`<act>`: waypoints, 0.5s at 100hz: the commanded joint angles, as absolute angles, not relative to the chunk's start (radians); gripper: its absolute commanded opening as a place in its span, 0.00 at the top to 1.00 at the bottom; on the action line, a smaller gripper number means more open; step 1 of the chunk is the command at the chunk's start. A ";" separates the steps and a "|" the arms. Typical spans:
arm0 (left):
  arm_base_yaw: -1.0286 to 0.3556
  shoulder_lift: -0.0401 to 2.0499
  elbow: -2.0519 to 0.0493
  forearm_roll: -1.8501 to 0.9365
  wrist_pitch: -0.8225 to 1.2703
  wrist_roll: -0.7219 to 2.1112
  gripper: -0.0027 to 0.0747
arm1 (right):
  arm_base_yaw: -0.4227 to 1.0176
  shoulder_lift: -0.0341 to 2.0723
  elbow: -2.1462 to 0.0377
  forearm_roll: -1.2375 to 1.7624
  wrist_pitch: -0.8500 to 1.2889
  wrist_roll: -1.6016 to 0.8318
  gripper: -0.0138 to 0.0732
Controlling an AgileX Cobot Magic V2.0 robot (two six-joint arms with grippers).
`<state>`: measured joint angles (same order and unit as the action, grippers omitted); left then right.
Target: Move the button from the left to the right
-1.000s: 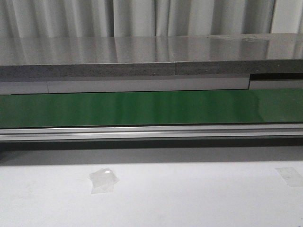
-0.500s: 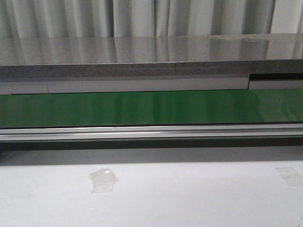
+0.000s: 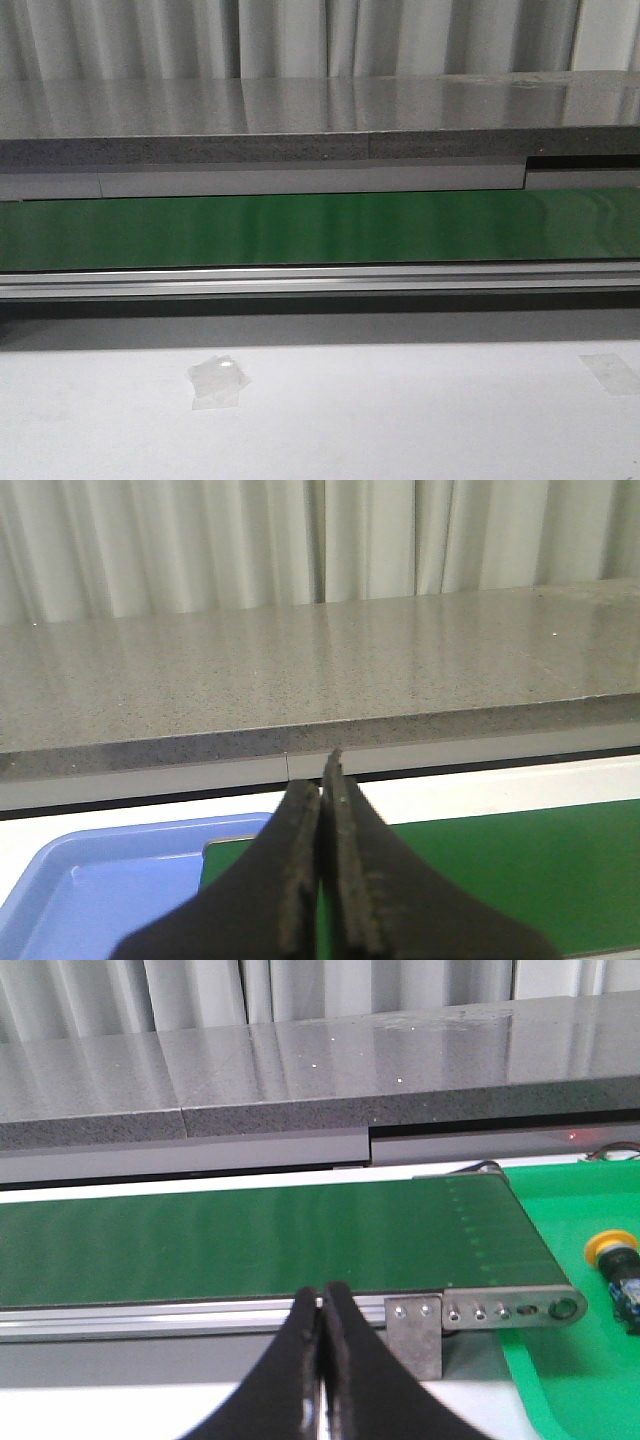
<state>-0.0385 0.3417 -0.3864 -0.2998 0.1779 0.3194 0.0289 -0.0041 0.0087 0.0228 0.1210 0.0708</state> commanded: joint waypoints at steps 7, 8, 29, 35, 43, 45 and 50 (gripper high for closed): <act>-0.047 0.349 -0.414 -0.313 0.097 0.314 0.99 | 0.031 -0.025 0.013 0.014 0.009 0.077 0.92; -0.047 0.349 -0.414 -0.313 0.097 0.314 0.99 | 0.031 -0.025 0.012 0.014 0.009 0.077 0.92; -0.047 0.349 -0.414 -0.313 0.097 0.314 0.99 | 0.031 -0.025 0.012 0.014 0.006 0.077 0.92; -0.047 0.349 -0.414 -0.313 0.097 0.314 0.99 | 0.031 -0.025 0.012 0.014 0.006 0.077 0.92; -0.047 0.349 -0.414 -0.313 0.097 0.314 0.99 | 0.031 -0.025 0.012 0.014 0.006 0.077 0.92; -0.047 0.349 -0.414 -0.313 0.097 0.314 0.99 | 0.031 -0.025 0.012 0.014 0.006 0.077 0.92; -0.047 0.349 -0.414 -0.313 0.097 0.314 0.99 | 0.031 -0.025 0.012 0.014 0.006 0.077 0.92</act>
<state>-0.0385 0.3417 -0.3864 -0.2998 0.1779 0.3194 0.0289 -0.0102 0.0268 0.0228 0.0910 0.0746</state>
